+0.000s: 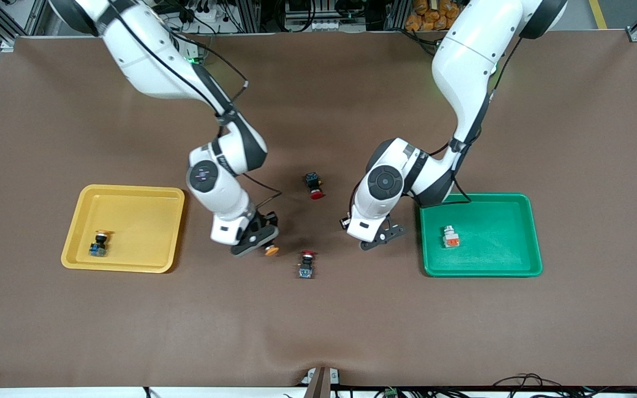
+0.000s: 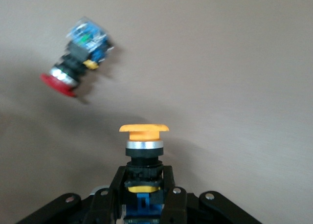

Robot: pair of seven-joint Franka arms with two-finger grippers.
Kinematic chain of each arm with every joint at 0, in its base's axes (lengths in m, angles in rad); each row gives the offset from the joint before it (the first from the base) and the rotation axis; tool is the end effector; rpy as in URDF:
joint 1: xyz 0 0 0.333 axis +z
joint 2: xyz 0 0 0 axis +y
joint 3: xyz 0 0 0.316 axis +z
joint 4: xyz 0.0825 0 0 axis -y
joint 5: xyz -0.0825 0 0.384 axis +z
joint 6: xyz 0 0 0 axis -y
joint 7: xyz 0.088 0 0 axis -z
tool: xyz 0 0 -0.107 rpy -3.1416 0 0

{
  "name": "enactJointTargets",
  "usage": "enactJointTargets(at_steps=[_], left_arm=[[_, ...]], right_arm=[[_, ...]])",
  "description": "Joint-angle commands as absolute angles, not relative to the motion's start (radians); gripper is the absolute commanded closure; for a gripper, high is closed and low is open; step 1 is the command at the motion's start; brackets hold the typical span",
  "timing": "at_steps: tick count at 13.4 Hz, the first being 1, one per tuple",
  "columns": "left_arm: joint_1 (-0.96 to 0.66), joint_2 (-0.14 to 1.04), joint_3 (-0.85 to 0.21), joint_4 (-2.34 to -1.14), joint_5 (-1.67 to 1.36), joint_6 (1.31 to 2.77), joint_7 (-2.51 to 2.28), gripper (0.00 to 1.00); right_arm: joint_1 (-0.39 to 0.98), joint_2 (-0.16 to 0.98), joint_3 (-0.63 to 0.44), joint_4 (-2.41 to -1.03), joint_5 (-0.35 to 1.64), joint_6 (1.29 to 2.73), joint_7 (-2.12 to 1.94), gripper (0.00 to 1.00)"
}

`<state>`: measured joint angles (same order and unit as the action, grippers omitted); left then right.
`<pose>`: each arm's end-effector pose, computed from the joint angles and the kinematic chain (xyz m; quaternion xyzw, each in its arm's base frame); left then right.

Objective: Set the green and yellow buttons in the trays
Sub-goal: 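Place the yellow button in the yellow tray while the left gripper places green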

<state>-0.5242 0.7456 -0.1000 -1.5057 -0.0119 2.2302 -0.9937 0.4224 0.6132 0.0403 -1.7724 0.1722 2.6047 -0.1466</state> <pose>0.5837 -0.4067 0.2249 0.9790 0.1998 -0.0341 0.0202 0.6129 0.2986 0.2358 -0.9659 -0.2266 -0.0973 0.0792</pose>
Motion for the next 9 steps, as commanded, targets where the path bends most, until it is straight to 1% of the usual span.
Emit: enactJointTargets(at_steps=[1, 2, 4, 6, 7, 8, 9], left_arm=[[-0.482, 0.677, -0.100, -1.474, -0.017, 2.106, -0.909, 1.00], [-0.456, 0.651, -0.100, -1.477, -0.017, 2.073, -0.860, 1.00], [-0.388, 0.611, -0.100, -1.480, -0.017, 1.999, -0.751, 1.00], [-0.318, 0.574, -0.100, -1.489, -0.015, 1.909, -0.616, 1.00], [-0.281, 0.555, -0.100, -1.518, -0.015, 1.904, -0.551, 1.00], [-0.253, 0.540, -0.097, -1.543, -0.006, 1.904, -0.501, 1.00], [-0.223, 0.532, -0.095, -1.558, 0.000, 1.904, -0.450, 1.00]], right_arm=[[0.281, 0.465, 0.057, -1.829, 0.167, 2.444, -0.220, 0.99], [0.225, 0.439, 0.057, -1.829, 0.167, 2.390, -0.269, 0.98], [0.112, 0.391, 0.057, -1.829, 0.167, 2.288, -0.412, 0.93], [0.004, 0.359, 0.060, -1.825, 0.169, 2.194, -0.517, 0.85], [-0.029, 0.338, 0.060, -1.821, 0.169, 2.142, -0.528, 0.79], [-0.044, 0.321, 0.058, -1.807, 0.169, 2.094, -0.520, 0.48], [-0.061, 0.316, 0.057, -1.786, 0.169, 2.045, -0.514, 0.14]])
